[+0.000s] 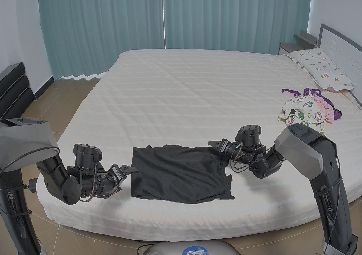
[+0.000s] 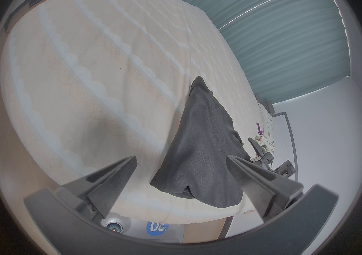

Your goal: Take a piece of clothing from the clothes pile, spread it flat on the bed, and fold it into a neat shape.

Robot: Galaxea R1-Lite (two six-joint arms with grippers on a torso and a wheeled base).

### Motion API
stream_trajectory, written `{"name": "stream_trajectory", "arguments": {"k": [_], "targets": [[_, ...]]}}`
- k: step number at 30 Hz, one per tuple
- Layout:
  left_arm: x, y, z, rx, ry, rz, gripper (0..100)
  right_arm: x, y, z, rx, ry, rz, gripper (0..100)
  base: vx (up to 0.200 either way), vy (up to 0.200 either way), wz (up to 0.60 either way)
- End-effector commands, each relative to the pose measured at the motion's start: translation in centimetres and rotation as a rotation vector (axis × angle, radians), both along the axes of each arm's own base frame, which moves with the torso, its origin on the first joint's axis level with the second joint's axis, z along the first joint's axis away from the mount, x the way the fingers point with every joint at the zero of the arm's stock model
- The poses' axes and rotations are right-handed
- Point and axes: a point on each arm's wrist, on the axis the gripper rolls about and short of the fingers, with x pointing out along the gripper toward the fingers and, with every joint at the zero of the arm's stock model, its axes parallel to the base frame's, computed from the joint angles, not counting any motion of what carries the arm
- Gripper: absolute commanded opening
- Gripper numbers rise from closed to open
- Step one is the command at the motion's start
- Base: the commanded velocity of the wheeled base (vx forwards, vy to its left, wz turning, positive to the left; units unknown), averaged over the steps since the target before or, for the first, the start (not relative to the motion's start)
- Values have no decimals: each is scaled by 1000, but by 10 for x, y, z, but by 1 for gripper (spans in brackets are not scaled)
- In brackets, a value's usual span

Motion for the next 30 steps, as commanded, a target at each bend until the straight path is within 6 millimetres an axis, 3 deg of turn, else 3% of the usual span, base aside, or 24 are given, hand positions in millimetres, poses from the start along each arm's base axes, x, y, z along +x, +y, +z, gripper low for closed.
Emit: {"name": "stream_trajectory", "arguments": {"k": [1,30], "targets": [[0,0,-1,0,3,1,100,2,-1,-4,0,-2,-10,0,0,0,0],[-2,-2,-4,10,16,-10,100,31,-15,3,12,-123,-168,0,0,0,0]]}}
